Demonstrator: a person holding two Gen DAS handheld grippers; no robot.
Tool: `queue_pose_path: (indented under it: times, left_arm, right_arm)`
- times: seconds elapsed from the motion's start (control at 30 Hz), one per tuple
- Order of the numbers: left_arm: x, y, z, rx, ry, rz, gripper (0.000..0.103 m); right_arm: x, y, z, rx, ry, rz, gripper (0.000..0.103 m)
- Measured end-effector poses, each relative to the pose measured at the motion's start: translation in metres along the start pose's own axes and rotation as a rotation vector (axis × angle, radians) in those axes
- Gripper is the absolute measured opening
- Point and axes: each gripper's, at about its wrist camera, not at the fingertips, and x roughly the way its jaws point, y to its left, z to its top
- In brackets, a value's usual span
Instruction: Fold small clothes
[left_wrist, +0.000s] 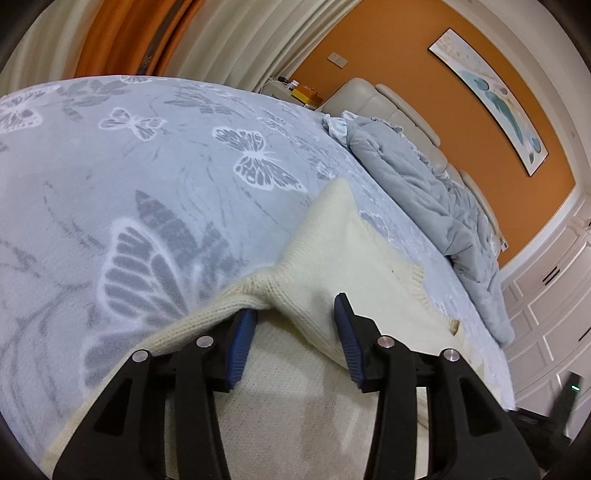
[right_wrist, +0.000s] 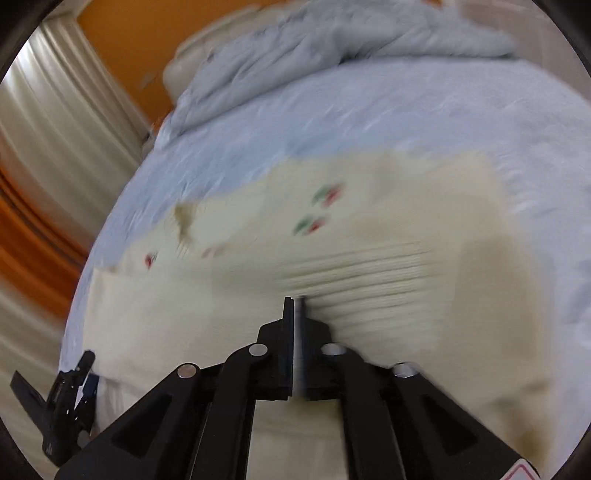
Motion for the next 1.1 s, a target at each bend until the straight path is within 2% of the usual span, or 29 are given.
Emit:
queue_pose_path:
  times: [0.03,0.07,0.1,0.13,0.23,0.3,0.37,0.4,0.47,0.53,0.63,0.77,0.9,0.97,1.1]
  left_arm:
    - [0.001,-0.001,0.000,0.006,0.002,0.008,0.042]
    - [0.002,-0.002,0.000,0.011,0.005,0.016,0.042]
    - [0.003,-0.003,0.000,0.017,0.008,0.023,0.043]
    - [0.004,-0.005,0.000,0.026,0.014,0.037,0.043]
    - [0.006,-0.011,0.001,0.053,0.031,0.072,0.046]
    - [0.009,-0.018,0.003,0.081,0.049,0.096,0.050]
    - [0.010,-0.027,0.003,0.133,0.076,0.130,0.058]
    - [0.010,-0.036,0.003,0.191,0.104,0.158,0.061]
    - [0.006,-0.049,-0.003,0.298,0.150,0.206,0.081]
    - [-0.004,-0.061,-0.011,0.415,0.172,0.300,0.089]
    - [-0.029,-0.066,-0.015,0.497,0.163,0.454,0.089]
    - [-0.070,-0.067,-0.009,0.512,0.158,0.497,0.089]
    - [-0.102,-0.063,-0.003,0.498,0.193,0.511,0.089]
    - [-0.121,-0.060,0.000,0.490,0.199,0.518,0.089]
    - [-0.145,-0.058,0.001,0.501,0.188,0.527,0.089]
  right_arm:
    - [-0.004,-0.006,0.001,-0.013,-0.013,-0.011,0.008]
    - [0.005,-0.020,-0.001,-0.021,0.042,-0.077,0.000]
    - [0.017,-0.030,-0.003,-0.025,0.087,-0.102,0.000]
    - [0.017,-0.041,-0.005,-0.029,0.071,-0.054,0.000]
    - [-0.014,-0.033,-0.004,-0.013,0.069,-0.129,0.002]
    - [-0.034,-0.025,-0.015,-0.038,0.066,-0.121,0.004]
    - [-0.055,-0.028,-0.034,-0.054,0.064,-0.137,0.007]
    - [-0.069,-0.030,-0.049,-0.055,0.074,-0.133,0.009]
    - [-0.088,-0.042,-0.073,-0.046,0.101,-0.124,0.009]
    - [-0.111,-0.052,-0.100,-0.046,0.126,-0.136,0.013]
    - [-0.147,-0.067,-0.136,-0.040,0.143,-0.175,0.023]
    - [-0.180,-0.082,-0.166,-0.006,0.158,-0.195,0.039]
    - [-0.203,-0.093,-0.189,0.013,0.154,-0.227,0.056]
    - [-0.208,-0.098,-0.196,0.037,0.155,-0.240,0.057]
    - [-0.212,-0.097,-0.200,0.040,0.140,-0.238,0.067]
